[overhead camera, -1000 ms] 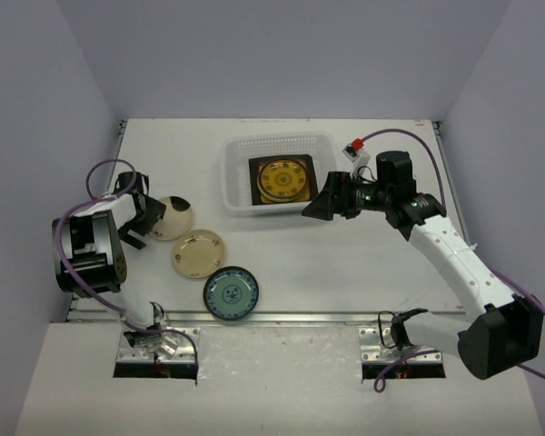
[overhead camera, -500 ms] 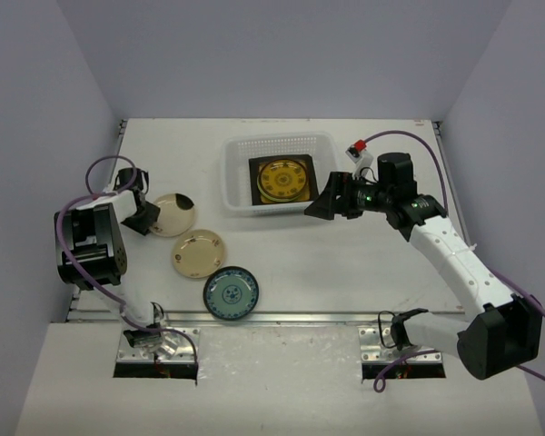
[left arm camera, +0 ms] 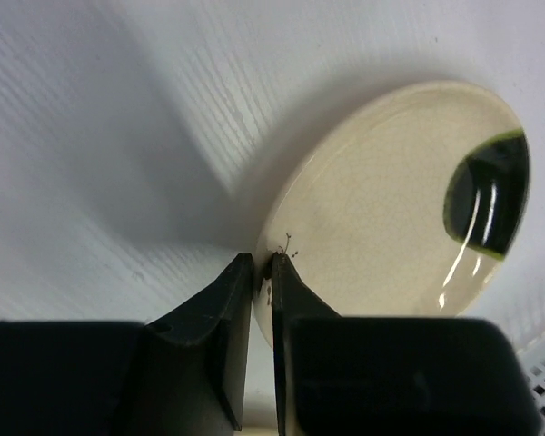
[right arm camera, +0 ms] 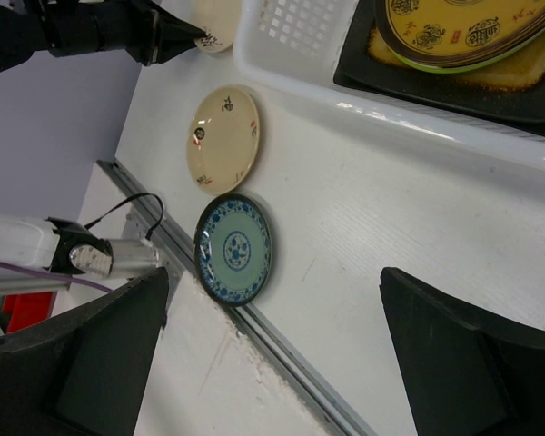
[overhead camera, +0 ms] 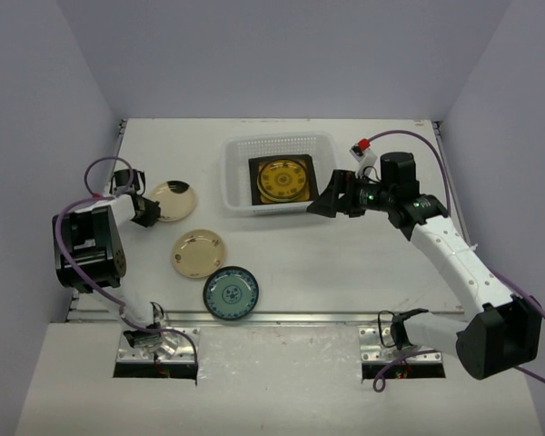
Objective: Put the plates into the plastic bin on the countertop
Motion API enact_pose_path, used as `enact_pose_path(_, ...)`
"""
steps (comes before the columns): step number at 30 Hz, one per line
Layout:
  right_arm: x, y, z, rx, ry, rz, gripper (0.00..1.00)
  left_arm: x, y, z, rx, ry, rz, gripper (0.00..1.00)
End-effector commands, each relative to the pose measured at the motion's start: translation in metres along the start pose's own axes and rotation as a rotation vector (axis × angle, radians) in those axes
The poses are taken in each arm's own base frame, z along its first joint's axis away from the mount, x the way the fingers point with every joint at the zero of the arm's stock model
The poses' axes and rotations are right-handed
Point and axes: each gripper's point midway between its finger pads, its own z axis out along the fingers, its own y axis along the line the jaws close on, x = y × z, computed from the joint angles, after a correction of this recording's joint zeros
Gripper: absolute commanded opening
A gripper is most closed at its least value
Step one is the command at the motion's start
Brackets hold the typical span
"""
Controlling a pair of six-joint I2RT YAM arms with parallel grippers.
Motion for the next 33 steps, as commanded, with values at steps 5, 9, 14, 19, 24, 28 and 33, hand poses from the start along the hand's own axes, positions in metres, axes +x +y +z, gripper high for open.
enact_pose_path(5, -0.020, 0.007, -0.010, -0.018, -0.082, -0.025, 0.99, -0.051, -0.045, -0.086, 0.264, -0.208, -0.067, 0.00)
enact_pose_path(9, -0.023, 0.004, -0.012, -0.006, -0.099, -0.013, 0.99, -0.070, -0.067, -0.130, 0.381, -0.278, -0.078, 0.00)
enact_pose_path(14, -0.026, -0.009, -0.017, 0.039, -0.131, 0.038, 0.99, -0.054, -0.131, -0.176, 0.625, -0.263, 0.045, 0.00)
enact_pose_path(19, -0.025, -0.025, -0.025, 0.082, -0.162, 0.095, 0.99, 0.005, -0.211, -0.205, 0.887, -0.115, 0.225, 0.00)
enact_pose_path(24, -0.016, -0.031, -0.030, 0.087, -0.164, 0.113, 0.99, 0.076, -0.263, -0.186, 0.941, 0.054, 0.408, 0.00)
enact_pose_path(28, -0.007, -0.032, -0.034, 0.090, -0.148, 0.118, 0.99, 0.136, -0.292, -0.155, 0.922, 0.170, 0.511, 0.00)
enact_pose_path(33, 0.001, -0.031, -0.036, 0.085, -0.132, 0.106, 0.99, 0.187, -0.300, -0.132, 0.872, 0.249, 0.595, 0.00)
